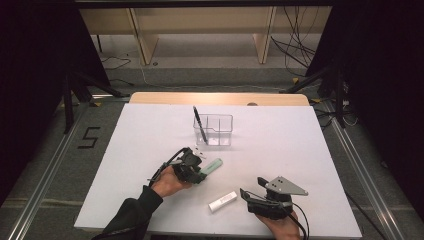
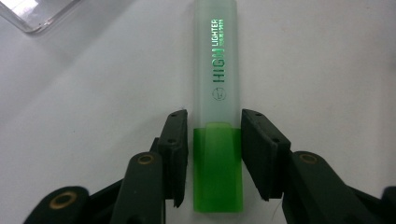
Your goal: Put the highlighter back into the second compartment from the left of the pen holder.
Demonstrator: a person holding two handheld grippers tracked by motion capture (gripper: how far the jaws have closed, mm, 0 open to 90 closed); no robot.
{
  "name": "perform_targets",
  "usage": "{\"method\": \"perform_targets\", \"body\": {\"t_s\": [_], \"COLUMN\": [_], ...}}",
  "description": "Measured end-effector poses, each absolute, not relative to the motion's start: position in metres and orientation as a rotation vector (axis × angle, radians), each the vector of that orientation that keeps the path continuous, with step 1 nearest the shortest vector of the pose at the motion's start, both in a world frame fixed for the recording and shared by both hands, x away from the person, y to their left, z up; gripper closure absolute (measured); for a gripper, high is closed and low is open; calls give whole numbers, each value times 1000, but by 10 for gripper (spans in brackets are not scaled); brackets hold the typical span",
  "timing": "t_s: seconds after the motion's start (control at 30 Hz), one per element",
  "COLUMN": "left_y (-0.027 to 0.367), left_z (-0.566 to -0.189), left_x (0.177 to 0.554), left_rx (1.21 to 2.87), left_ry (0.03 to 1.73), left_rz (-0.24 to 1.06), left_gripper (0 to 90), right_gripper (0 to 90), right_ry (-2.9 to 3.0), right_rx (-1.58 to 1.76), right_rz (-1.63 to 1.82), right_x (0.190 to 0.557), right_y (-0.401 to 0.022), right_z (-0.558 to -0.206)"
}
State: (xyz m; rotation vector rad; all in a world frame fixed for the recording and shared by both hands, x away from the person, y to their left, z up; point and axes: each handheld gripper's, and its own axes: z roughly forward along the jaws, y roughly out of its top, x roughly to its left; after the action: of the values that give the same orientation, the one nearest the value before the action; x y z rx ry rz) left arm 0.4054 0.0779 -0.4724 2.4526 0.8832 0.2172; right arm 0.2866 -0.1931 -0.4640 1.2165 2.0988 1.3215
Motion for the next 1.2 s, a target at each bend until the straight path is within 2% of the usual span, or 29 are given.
{"method": "perform_targets", "body": {"t_s": [0.57, 0.93, 1.2], "left_y": [80, 89, 78], "left_z": [-470, -443, -432], "left_x": [407, 406, 394], "left_rx": [2458, 2426, 2419], "left_ry": [855, 791, 712], "left_rz": [189, 29, -46], "left_gripper": [664, 664, 664], "right_gripper": [280, 272, 266], "right_ry": [2098, 2125, 2156], "right_rx": [1216, 1138, 1018], "right_rz": [1323, 1379, 1372], "right_x": [286, 283, 276], "right_y": [-194, -188, -175], "right_z": [-463, -459, -453]}}
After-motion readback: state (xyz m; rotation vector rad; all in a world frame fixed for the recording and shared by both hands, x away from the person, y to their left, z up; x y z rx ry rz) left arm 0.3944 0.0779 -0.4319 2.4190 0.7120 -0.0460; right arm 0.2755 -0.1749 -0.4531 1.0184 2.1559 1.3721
